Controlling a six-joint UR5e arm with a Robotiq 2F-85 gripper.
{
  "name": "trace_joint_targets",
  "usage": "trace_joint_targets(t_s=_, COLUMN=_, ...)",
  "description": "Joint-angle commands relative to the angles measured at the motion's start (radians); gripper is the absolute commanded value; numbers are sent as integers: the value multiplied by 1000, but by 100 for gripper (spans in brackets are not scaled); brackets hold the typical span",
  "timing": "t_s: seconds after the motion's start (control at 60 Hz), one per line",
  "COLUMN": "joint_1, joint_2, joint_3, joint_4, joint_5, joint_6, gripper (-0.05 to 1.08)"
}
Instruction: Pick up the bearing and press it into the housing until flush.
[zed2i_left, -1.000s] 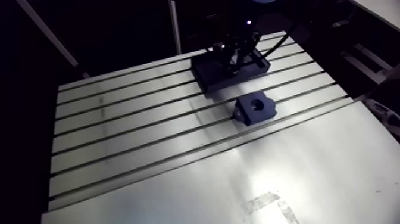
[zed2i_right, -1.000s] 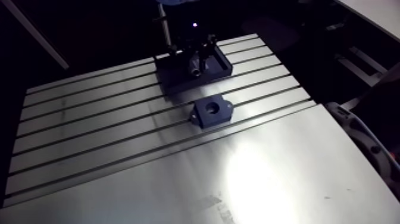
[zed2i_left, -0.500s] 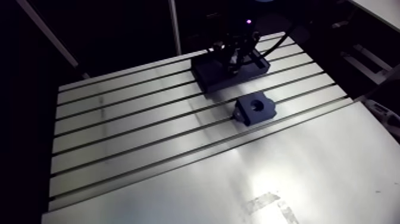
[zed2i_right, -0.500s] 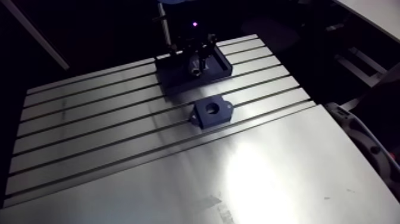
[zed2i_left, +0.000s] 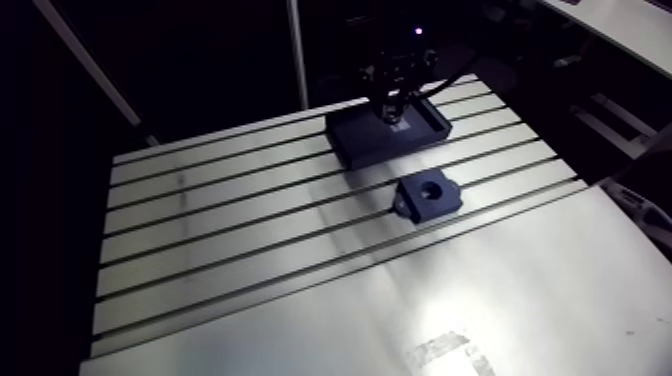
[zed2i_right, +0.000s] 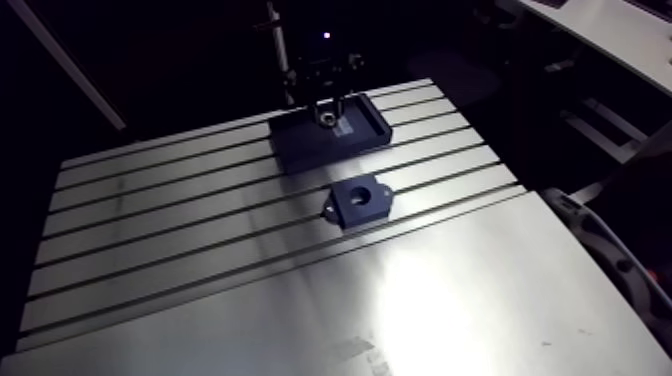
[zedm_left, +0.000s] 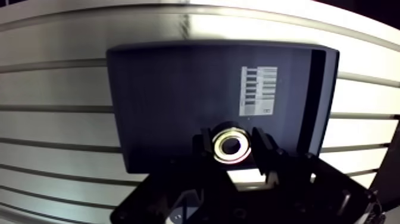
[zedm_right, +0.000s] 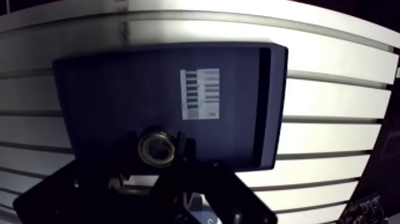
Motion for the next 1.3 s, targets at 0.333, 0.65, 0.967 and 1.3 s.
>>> trace_joint_targets(t_s=0.333, joint_1=8, joint_2=-154, joint_3=55, joint_4=62, joint_5=0, joint_6=-13, gripper=58)
trace_joint_targets(t_s=0.65, joint_1=14, joint_2=-246, joint_3=159, joint_4=50, joint_5=-5, joint_6=-18, gripper=58)
trace_joint_targets(t_s=0.967, joint_1=-16, joint_2=-315, joint_3=263, joint_4=36, joint_5=-3, joint_6=-70, gripper=58)
trace_joint_targets(t_s=1.3, joint_1=-47, joint_2=-351, joint_3=339, joint_4=-21, joint_5=2, joint_6=-70, gripper=58)
